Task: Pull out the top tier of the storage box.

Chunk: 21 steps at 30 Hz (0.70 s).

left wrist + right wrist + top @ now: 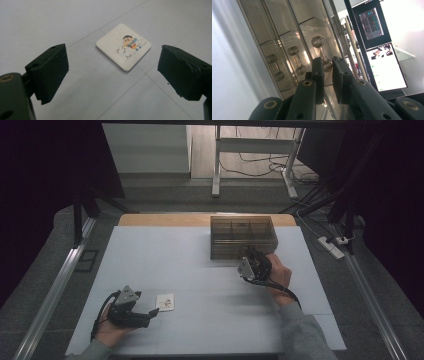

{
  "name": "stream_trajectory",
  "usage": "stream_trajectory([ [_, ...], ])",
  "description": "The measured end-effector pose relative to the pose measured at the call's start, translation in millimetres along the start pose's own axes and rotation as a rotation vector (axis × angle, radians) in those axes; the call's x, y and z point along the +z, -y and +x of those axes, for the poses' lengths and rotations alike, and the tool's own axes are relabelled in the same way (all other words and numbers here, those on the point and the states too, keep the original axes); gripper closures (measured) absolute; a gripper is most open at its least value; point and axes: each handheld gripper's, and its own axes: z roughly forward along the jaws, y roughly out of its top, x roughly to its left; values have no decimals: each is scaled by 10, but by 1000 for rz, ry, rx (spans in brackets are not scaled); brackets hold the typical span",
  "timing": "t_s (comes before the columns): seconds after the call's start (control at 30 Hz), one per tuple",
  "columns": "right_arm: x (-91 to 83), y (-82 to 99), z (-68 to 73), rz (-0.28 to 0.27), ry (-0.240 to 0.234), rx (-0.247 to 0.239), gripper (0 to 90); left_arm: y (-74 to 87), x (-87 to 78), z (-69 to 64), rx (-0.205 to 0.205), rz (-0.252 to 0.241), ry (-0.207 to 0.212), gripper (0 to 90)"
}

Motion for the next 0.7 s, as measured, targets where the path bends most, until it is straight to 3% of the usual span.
stream_trajectory([
  [0.7,-63,-13,10,7,-7,-6,798,2,3,-1,0,0,-1,100],
])
